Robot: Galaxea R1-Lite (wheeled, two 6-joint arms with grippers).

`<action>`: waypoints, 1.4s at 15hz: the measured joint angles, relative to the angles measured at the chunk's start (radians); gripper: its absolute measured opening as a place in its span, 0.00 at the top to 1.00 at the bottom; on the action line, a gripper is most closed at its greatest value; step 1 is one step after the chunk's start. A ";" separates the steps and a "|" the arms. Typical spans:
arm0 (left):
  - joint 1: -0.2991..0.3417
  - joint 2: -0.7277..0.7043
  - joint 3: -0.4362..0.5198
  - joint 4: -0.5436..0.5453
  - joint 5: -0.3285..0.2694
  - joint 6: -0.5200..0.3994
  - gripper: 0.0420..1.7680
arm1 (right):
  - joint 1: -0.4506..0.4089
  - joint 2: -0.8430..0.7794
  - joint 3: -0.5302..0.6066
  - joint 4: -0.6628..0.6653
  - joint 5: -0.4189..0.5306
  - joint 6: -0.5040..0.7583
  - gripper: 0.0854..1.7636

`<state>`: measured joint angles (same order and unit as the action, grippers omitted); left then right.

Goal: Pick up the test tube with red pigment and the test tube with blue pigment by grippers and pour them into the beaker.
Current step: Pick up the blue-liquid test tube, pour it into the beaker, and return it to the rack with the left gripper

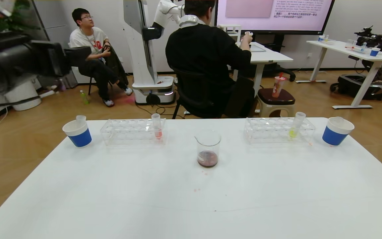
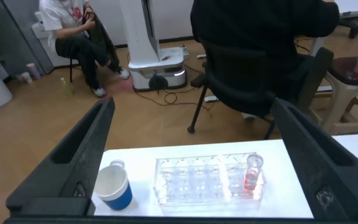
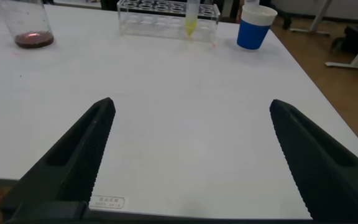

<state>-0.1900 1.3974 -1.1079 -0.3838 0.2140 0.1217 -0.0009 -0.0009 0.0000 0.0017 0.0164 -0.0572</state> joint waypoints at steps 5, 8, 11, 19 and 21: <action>-0.016 -0.397 0.065 0.411 0.121 0.044 0.01 | 0.000 0.000 0.000 0.000 0.000 0.000 0.02; -0.011 -0.606 0.092 0.606 0.160 0.052 0.01 | 0.000 0.000 0.000 0.000 0.000 0.000 0.02; -0.002 -0.766 0.103 0.700 0.162 0.098 0.01 | 0.000 0.000 0.000 0.000 0.000 0.000 0.02; 0.156 -1.090 0.227 0.735 -0.070 0.177 0.01 | 0.000 0.000 0.000 0.000 0.000 0.000 0.02; 0.172 -1.186 0.284 0.722 -0.236 0.053 0.01 | 0.000 0.000 0.000 0.000 0.000 0.000 0.02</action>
<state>-0.0183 0.2117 -0.8240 0.3385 -0.0221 0.1745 -0.0009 -0.0009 0.0000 0.0017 0.0164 -0.0572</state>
